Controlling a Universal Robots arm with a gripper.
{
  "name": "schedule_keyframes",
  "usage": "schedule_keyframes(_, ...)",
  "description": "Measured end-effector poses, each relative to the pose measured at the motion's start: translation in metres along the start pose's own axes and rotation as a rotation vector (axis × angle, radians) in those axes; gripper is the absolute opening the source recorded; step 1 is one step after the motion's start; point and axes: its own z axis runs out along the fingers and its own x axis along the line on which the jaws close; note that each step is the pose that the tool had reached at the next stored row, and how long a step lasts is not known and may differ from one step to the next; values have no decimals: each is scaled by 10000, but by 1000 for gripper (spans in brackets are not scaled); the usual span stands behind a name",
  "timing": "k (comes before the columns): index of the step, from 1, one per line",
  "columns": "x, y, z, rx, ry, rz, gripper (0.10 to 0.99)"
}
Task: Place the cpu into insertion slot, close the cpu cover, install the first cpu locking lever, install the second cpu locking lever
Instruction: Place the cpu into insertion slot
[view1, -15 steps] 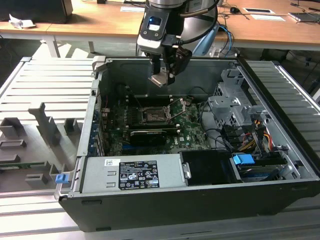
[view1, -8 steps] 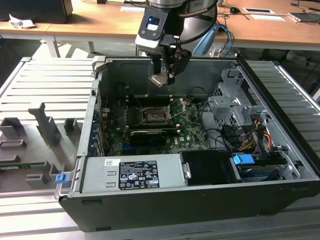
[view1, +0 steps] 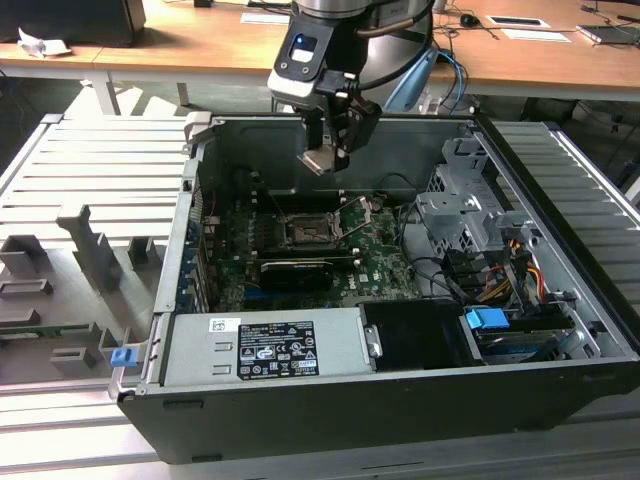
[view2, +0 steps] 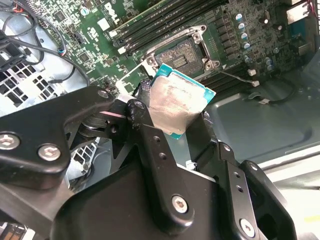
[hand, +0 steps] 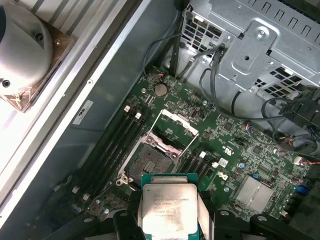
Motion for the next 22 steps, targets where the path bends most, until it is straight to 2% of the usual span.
schedule_keyframes(22,0,-2,26,-3,-10,125,529)
